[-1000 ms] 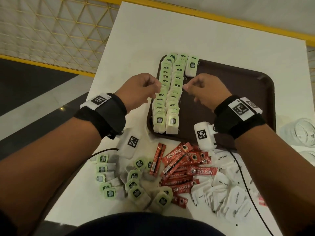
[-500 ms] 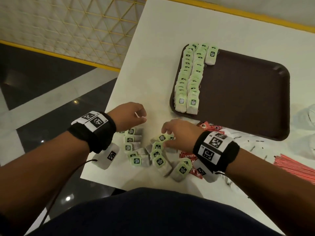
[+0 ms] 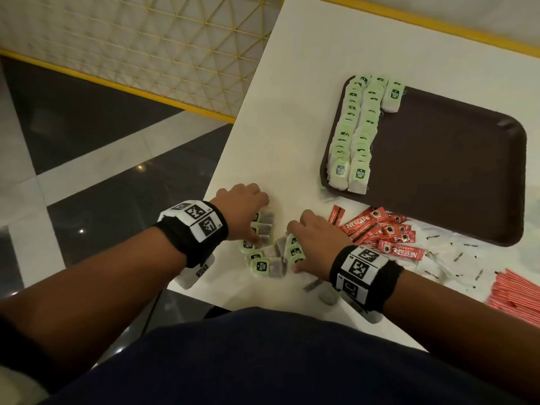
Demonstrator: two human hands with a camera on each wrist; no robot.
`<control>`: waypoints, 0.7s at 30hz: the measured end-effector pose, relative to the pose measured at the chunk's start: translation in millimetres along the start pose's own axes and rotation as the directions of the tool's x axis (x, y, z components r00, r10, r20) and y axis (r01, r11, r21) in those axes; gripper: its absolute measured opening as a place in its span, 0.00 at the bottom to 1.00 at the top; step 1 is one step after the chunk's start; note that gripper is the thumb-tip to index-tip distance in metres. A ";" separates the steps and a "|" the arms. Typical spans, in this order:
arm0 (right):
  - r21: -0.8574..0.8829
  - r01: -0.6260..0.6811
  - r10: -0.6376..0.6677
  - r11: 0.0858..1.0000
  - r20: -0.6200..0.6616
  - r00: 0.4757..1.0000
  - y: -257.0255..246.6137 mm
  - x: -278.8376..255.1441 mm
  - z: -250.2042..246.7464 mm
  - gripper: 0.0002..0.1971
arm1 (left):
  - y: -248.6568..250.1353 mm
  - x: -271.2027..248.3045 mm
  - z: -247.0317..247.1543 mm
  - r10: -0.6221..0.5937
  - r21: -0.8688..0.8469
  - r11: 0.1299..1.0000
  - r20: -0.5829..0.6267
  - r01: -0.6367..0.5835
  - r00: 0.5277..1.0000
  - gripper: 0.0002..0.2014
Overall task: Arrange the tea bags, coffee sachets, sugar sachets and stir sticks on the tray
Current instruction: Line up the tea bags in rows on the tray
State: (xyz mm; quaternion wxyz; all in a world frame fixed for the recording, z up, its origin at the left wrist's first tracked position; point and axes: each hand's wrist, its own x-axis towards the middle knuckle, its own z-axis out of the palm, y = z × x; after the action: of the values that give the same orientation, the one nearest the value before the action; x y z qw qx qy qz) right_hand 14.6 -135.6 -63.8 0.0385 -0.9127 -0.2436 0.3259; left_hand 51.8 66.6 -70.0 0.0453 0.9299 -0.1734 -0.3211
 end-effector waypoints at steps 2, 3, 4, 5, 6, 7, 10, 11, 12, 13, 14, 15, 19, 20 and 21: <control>-0.013 -0.008 0.008 1.000 0.002 1.000 -0.3 2.8 -2.4 0.31 | 1.9 2.4 3.1 0.005 0.010 1.000 -0.026 -0.004 1.000 0.34; -0.019 -0.012 0.012 1.000 0.003 1.000 0.3 4.2 -4.2 0.30 | 2.2 3.5 3.9 0.002 -0.007 1.000 -0.031 -0.002 1.000 0.32; -0.022 -0.014 0.014 1.000 0.002 1.000 1.1 5.5 -6.2 0.28 | 2.3 4.5 4.4 -0.002 -0.029 1.000 -0.031 0.001 1.000 0.29; -0.019 -0.017 0.017 1.000 -0.001 1.000 2.3 6.7 -7.9 0.25 | 2.3 5.3 4.6 -0.005 -0.048 0.999 -0.028 0.004 1.000 0.27; -0.011 -0.020 0.020 1.000 -0.007 1.000 3.8 7.4 -9.5 0.23 | 2.3 6.2 4.4 -0.006 -0.062 0.998 -0.025 0.004 1.000 0.26; -0.001 -0.026 0.026 1.000 -0.010 1.000 5.7 7.8 -10.6 0.21 | 2.5 7.2 3.9 -0.006 -0.072 0.997 -0.023 0.004 1.000 0.26; 0.061 -0.047 0.048 0.997 -0.027 0.998 13.6 7.8 -9.7 0.16 | 2.9 11.2 2.6 -0.012 -0.108 0.994 -0.019 0.010 1.000 0.23; 0.092 -0.054 0.057 0.994 -0.036 0.998 16.4 6.8 -9.5 0.15 | 3.3 12.1 1.8 -0.012 -0.118 0.993 -0.017 0.010 1.000 0.22; 0.127 -0.055 0.061 0.990 -0.045 0.997 19.7 5.9 -9.5 0.13 | 3.5 13.2 1.4 -0.009 -0.121 0.993 -0.019 0.007 1.000 0.21; 0.160 -0.053 0.061 0.986 -0.048 0.997 22.9 4.9 -9.9 0.12 | 3.7 14.5 1.1 -0.003 -0.120 0.993 -0.025 0.000 1.000 0.20; 0.192 -0.046 0.058 0.980 -0.056 0.997 26.3 3.7 -10.5 0.10 | 4.0 15.7 0.7 0.002 -0.122 0.993 -0.030 -0.006 1.000 0.20; 0.224 -0.051 0.066 0.973 -0.060 0.996 30.4 2.2 -11.3 0.07 | 5.0 16.8 -0.2 0.010 -0.129 0.992 -0.039 -0.015 0.999 0.19; 0.354 -0.064 0.101 0.933 -0.087 0.991 46.0 -2.9 -14.9 0.14 | 9.4 22.9 -6.6 0.054 -0.254 0.965 -0.057 -0.067 0.997 0.12; 0.379 -0.072 0.119 0.923 -0.102 0.988 49.0 -4.1 -16.7 0.13 | 10.1 24.4 -9.0 0.063 -0.287 0.955 -0.055 -0.076 0.996 0.11; 0.410 -0.079 0.138 0.909 -0.115 0.984 51.9 -5.3 -18.4 0.13 | 10.3 25.2 -11.8 0.072 -0.303 0.949 -0.056 -0.086 0.996 0.11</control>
State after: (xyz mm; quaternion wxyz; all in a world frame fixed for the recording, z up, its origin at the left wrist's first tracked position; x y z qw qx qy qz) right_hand 44.1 -182.0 -58.2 0.2251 -0.9180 -0.1165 0.3051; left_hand 74.5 47.8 -73.3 0.2051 0.9110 -0.1575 -0.3212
